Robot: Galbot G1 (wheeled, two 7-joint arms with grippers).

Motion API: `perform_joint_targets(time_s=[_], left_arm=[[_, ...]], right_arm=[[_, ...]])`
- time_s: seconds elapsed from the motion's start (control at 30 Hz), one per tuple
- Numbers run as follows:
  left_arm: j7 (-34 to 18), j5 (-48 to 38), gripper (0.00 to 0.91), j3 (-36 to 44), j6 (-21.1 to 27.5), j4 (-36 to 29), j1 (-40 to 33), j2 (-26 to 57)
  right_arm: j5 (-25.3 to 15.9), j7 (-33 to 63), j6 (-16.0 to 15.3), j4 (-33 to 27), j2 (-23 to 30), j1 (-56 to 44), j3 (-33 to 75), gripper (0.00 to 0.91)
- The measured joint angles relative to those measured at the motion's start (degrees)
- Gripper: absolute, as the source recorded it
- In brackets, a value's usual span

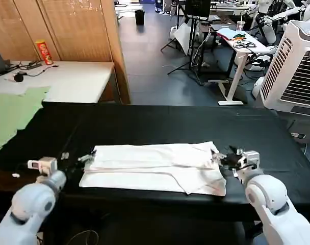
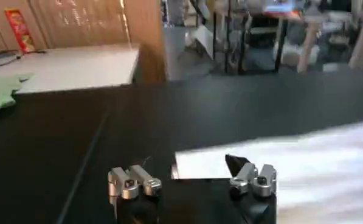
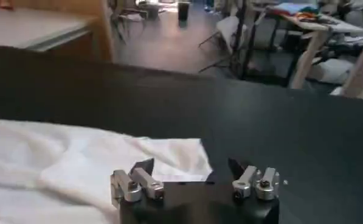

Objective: Fold and organize the clothes.

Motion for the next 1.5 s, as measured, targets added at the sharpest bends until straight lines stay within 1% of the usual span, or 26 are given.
perform_joint_targets(time_s=[0.2, 0.43, 0.47, 0.5, 0.53, 0.57, 0.6, 0.63, 0.67, 0.7, 0.73, 0.77, 0.8, 0.83, 0.87, 0.9, 0.93, 1.07, 1.13, 1.23, 1.33, 1.43, 1.5], left_arm=[[0.25, -1.30, 0.878, 2.50, -0.33, 7.05, -5.13, -2.79], [0.74, -0.09, 0.878, 4.58, -0.34, 13.00, -8.50, -4.96], [0.73, 0.30, 0.770, 4.76, -0.24, 13.60, -8.74, -5.17], [0.79, 0.63, 0.634, 4.93, -0.24, 14.18, -8.91, -5.36], [0.82, 0.68, 0.566, 5.01, -0.24, 14.71, -8.98, -5.43], [0.86, 0.68, 0.380, 5.05, -0.23, 15.09, -8.97, -5.46], [0.91, 0.70, 0.215, 5.08, -0.23, 15.32, -8.92, -5.47], [0.95, 0.71, 0.166, 5.08, -0.25, 15.44, -8.89, -5.47], [0.98, 0.76, 0.156, 5.07, -0.28, 15.51, -8.84, -5.46], [1.00, 0.76, 0.107, 5.05, -0.31, 15.58, -8.81, -5.44], [1.13, 0.76, 0.088, 5.04, -0.32, 15.58, -8.79, -5.43], [1.43, 0.74, 0.068, 5.03, -0.33, 15.57, -8.76, -5.43], [1.81, 0.72, 0.039, 5.04, -0.37, 15.57, -8.73, -5.44], [2.09, 0.69, 0.000, 5.04, -0.38, 15.57, -8.69, -5.47], [2.37, 0.64, 0.000, 5.04, -0.36, 15.50, -8.61, -5.52], [2.55, 0.61, 0.000, 5.04, -0.34, 15.39, -8.52, -5.60], [2.65, 0.60, 0.000, 5.06, -0.33, 15.35, -8.46, -5.66], [2.97, 0.78, 0.000, 5.05, -0.50, 15.15, -8.21, -5.84], [3.16, 1.20, 0.000, 5.02, -0.70, 14.87, -8.08, -5.87], [3.70, 2.93, 0.000, 5.00, -1.69, 14.40, -7.89, -5.87], [4.23, 6.79, 0.000, 5.21, -4.21, 14.58, -7.76, -5.94], [4.24, 11.01, 0.000, 5.33, -5.71, 15.10, -7.71, -6.10], [4.08, 12.32, 0.000, 5.33, -5.93, 15.35, -7.72, -6.22]], right_arm=[[-0.45, 0.03, 1.01, -6.50, 2.65, 4.16, -2.24, 0.878], [-1.26, -0.05, 2.02, -10.63, 4.76, 5.84, -2.75, 0.878], [-1.39, -0.06, 2.04, -10.96, 5.03, 5.88, -2.73, 0.878], [-1.49, -0.05, 2.06, -11.29, 5.40, 5.89, -2.65, 0.878], [-1.60, -0.07, 2.08, -11.55, 5.75, 5.88, -2.61, 0.878], [-1.69, -0.07, 2.09, -11.74, 6.05, 5.85, -2.55, 0.878], [-1.83, -0.08, 2.15, -11.90, 6.38, 5.81, -2.52, 0.809], [-2.00, -0.14, 2.23, -12.07, 6.66, 5.76, -2.52, 0.770], [-2.23, -0.22, 2.27, -12.24, 6.88, 5.74, -2.52, 0.751], [-2.61, -0.35, 2.35, -12.43, 7.10, 5.74, -2.52, 0.653], [-2.93, -0.49, 2.48, -12.63, 7.31, 5.74, -2.53, 0.566], [-3.22, -0.59, 2.57, -12.86, 7.51, 5.73, -2.54, 0.497], [-3.43, -0.64, 2.62, -13.07, 7.72, 5.74, -2.54, 0.400], [-3.62, -0.69, 2.69, -13.22, 7.94, 5.74, -2.55, 0.273], [-3.76, -0.70, 2.72, -13.33, 8.17, 5.73, -2.55, 0.254], [-3.87, -0.71, 2.77, -13.36, 8.42, 5.69, -2.54, 0.176], [-4.02, -0.71, 2.83, -13.36, 8.64, 5.62, -2.52, 0.156], [-4.56, -0.71, 3.30, -13.23, 9.27, 5.04, -2.15, 0.127], [-4.77, -0.68, 3.57, -12.92, 9.51, 4.70, -1.92, 0.088], [-5.65, -0.29, 4.52, -12.64, 9.95, 4.21, -1.65, 0.078], [-7.23, 0.61, 5.60, -12.33, 10.52, 3.61, -1.59, 0.078], [-7.64, 2.44, 5.70, -11.78, 11.12, 2.87, -1.61, 0.078], [-8.16, 3.68, 5.64, -11.54, 11.59, 2.44, -1.61, 0.078]])
